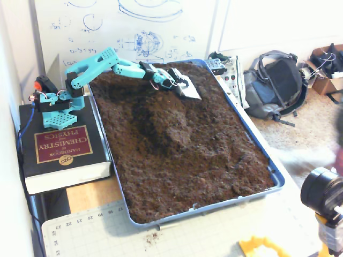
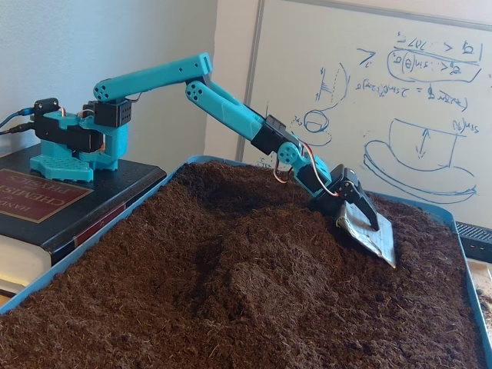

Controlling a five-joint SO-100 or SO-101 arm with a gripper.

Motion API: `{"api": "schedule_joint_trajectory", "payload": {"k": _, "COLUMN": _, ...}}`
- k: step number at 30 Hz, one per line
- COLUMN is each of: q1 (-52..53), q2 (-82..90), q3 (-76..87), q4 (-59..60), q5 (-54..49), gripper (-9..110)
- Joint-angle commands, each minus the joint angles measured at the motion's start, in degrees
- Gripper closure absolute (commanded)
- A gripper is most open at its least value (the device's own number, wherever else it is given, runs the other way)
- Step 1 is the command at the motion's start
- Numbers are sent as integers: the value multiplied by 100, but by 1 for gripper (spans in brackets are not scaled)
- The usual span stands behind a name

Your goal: Build a berm.

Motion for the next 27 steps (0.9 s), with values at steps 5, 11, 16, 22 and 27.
{"api": "schedule_joint_trajectory", "payload": {"k": 5, "q1": 79, "q2": 123, "q3": 70, "q4": 1714, "q5": 26, "gripper": 101}}
{"api": "schedule_joint_trajectory", "payload": {"k": 11, "q1": 141, "q2": 132, "q3": 70, "q4": 2215, "q5": 26, "gripper": 101}}
{"api": "schedule_joint_trajectory", "payload": {"k": 16, "q1": 141, "q2": 141, "q3": 70, "q4": 2619, "q5": 26, "gripper": 101}}
{"api": "schedule_joint_trajectory", "payload": {"k": 22, "q1": 149, "q2": 404, "q3": 176, "q4": 3234, "q5": 35, "gripper": 101}}
{"api": "schedule_joint_trajectory", "payload": {"k": 27, "q1": 149, "q2": 527, "q3": 167, "q4": 3850, "q5": 35, "gripper": 101}}
